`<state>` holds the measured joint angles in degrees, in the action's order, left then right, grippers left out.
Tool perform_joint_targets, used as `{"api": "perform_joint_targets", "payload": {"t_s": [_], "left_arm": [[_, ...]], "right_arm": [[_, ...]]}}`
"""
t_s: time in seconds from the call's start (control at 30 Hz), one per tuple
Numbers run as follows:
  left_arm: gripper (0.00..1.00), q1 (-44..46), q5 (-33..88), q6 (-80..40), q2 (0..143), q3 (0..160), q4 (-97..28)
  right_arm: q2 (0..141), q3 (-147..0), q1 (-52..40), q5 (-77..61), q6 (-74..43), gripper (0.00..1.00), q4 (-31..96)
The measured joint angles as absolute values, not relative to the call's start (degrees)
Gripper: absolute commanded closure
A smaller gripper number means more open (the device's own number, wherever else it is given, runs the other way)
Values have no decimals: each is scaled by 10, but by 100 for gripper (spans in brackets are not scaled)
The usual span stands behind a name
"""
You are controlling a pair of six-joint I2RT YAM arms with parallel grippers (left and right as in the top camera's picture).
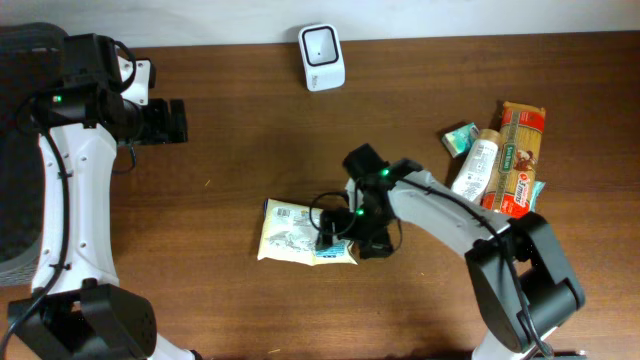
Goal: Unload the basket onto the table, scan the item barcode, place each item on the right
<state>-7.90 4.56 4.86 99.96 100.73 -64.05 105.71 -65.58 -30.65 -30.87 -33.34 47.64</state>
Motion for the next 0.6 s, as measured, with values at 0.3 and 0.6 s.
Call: {"api": "perform_joint_targets", "payload": {"t_s": [0.3,0.6], "left_arm": [[1,-79,45,49,1000,1007,-640],[1,-79,46,49,1000,1007,-640]], "right_arm": [[1054,-600,-338,-279,-446,72,359],[1054,-638,-228,-303,-207,61,359]]}}
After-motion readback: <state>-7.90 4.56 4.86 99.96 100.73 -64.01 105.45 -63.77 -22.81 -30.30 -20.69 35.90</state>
